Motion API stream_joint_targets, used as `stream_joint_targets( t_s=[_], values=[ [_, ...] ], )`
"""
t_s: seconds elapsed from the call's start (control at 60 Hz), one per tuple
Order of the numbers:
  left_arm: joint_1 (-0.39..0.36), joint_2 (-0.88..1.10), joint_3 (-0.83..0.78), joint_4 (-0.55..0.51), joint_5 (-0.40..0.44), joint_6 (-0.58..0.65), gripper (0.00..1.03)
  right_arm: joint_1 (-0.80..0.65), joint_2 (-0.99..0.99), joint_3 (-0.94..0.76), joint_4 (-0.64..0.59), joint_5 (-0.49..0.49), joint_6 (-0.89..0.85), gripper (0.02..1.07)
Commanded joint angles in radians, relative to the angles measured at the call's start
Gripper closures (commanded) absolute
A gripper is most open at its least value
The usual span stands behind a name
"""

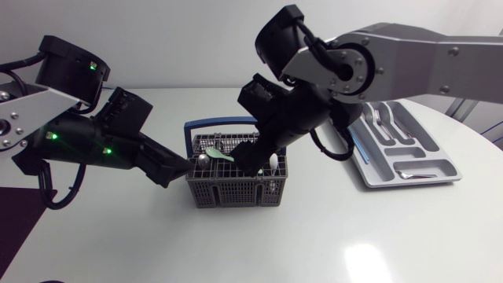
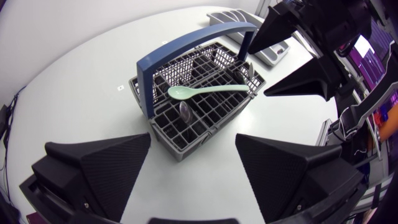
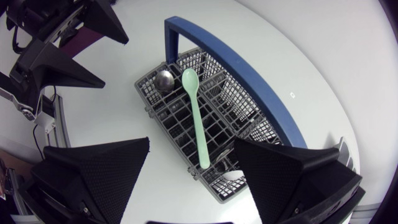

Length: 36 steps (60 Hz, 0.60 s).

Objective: Unload the cutlery basket into the drawer organizer.

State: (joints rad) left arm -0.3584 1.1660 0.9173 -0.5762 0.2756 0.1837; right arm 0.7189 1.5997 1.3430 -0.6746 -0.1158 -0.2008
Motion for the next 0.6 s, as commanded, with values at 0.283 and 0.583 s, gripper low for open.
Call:
stream_joint_targets(
  t_s=[0.283,0.583],
  values=[
    [-0.008,-0.008,-0.005,-0.005,0.027,0.172,0.10,0.019,0.100,0.045,0.000,0.001,-0.065,0.20],
    [-0.022,-0.045,-0.028,-0.005,0.028,0.206,0.10,0.022,0.186,0.070,0.024,0.016,-0.104,0.25]
  ],
)
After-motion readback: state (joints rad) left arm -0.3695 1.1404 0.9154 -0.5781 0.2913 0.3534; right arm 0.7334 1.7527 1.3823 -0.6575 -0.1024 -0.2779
